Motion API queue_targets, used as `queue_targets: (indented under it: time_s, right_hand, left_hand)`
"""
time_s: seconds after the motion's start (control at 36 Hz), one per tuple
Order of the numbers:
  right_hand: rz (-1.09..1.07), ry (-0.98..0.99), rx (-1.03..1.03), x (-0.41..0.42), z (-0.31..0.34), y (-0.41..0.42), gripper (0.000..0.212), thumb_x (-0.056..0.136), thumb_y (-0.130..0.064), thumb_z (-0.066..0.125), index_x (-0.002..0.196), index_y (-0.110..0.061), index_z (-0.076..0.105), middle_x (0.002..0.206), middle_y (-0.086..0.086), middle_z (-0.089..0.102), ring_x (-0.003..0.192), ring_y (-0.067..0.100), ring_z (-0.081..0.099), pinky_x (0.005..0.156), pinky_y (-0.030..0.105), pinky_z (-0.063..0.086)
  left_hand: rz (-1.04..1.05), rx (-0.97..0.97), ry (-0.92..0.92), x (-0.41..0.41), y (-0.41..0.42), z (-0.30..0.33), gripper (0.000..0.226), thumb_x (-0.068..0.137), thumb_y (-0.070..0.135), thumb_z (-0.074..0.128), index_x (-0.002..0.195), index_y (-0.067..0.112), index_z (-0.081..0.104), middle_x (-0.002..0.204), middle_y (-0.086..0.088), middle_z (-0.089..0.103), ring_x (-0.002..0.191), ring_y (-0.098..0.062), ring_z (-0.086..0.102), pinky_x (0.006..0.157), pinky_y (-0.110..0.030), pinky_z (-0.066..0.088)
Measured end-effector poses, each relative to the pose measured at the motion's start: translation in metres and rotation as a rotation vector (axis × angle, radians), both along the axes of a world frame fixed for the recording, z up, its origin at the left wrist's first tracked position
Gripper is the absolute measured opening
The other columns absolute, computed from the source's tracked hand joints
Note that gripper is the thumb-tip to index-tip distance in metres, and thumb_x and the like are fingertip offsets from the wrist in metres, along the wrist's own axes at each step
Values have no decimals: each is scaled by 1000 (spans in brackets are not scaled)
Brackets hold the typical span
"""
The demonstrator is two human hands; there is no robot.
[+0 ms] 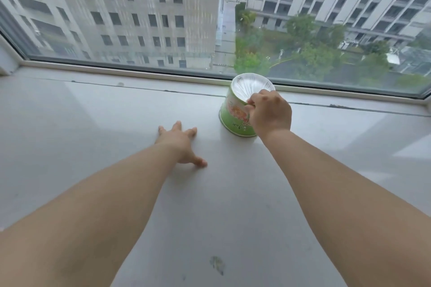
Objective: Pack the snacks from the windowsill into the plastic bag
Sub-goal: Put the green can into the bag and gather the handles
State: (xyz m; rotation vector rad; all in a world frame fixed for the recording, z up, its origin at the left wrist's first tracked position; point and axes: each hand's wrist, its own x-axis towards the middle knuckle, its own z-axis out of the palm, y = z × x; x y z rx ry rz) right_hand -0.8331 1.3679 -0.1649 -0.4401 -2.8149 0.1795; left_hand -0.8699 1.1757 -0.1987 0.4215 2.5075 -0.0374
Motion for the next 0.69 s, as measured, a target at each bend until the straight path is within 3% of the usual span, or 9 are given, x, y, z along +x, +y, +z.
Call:
queue_targets:
  time_s: [0.17, 0.25, 0.31, 0.39, 0.47, 0.5, 0.56, 0.61, 0.69]
  right_hand:
    - [58, 54, -40, 30, 5, -8, 16, 87, -25, 65, 95, -12, 72, 98, 3, 65, 97, 26, 56, 75, 30, 39]
    - [142, 148, 8, 48, 3, -14, 15, 62, -11, 84, 63, -9, 69, 68, 4, 62, 66, 30, 60, 57, 27, 41]
    - [187, 142, 76, 61, 5, -18, 25, 50, -6, 87, 50, -11, 63, 57, 2, 56, 52, 27, 56, 48, 24, 41]
    - [234, 125, 135, 77, 4, -20, 26, 49, -6, 87, 49, -12, 61, 57, 1, 54, 52, 27, 55, 45, 23, 40]
    - [337, 157, 186, 91, -4, -19, 24, 55, -11, 84, 49, -11, 61, 57, 0, 54, 54, 27, 56, 46, 23, 41]
    - [381, 184, 194, 96, -6, -19, 22, 59, -14, 81, 49, -12, 61, 55, 0, 55, 53, 26, 57, 46, 23, 40]
    - [391, 238, 167, 105, -7, -19, 21, 71, -23, 66, 53, -14, 61, 55, 0, 55, 46, 25, 56, 42, 22, 37]
    - [276, 295, 68, 110, -2, -21, 26, 78, -35, 50, 66, -14, 60, 63, 1, 57, 45, 24, 56, 40, 22, 36]
    - [-45, 343, -276, 106, 15, -23, 44, 79, -51, 48, 95, -10, 55, 93, 7, 56, 79, 26, 60, 58, 27, 38]
  left_hand:
    - [20, 45, -47, 7, -2, 6, 82, 87, 71, 37, 152, 33, 6, 160, -9, -9, 147, -32, -8, 118, -46, -6]
    - [142, 153, -112, 5, -4, 2, 69, 94, 64, 21, 152, 29, 14, 161, -8, 0, 148, -25, -5, 118, -47, -7]
    - [284, 353, -150, 6, -3, 9, 69, 93, 65, 20, 151, 28, 21, 160, -2, 15, 148, -21, 7, 119, -46, 1]
    - [506, 867, -246, 20, 12, 38, 60, 98, 56, 24, 148, 25, 29, 149, 8, 34, 141, -11, 27, 114, -31, 14]
    - [479, 1132, -244, 26, 35, 63, 35, 102, 43, 27, 129, 26, 41, 118, 15, 50, 101, 6, 50, 93, -11, 31]
    - [470, 1153, -255, 26, 41, 68, 39, 100, 45, 30, 130, 23, 42, 124, 12, 49, 106, 5, 51, 94, -11, 32]
    - [472, 1102, -276, 22, 48, 67, 61, 94, 51, 44, 147, 26, 30, 147, 3, 36, 131, -14, 40, 102, -26, 29]
    - [443, 1013, -201, 20, 51, 64, 75, 85, 51, 61, 149, 30, 27, 148, -5, 31, 132, -25, 39, 99, -30, 38]
    - [300, 857, -134, 25, 51, 52, 101, 67, 52, 79, 149, 32, 22, 141, -8, 28, 131, -27, 38, 107, -42, 40]
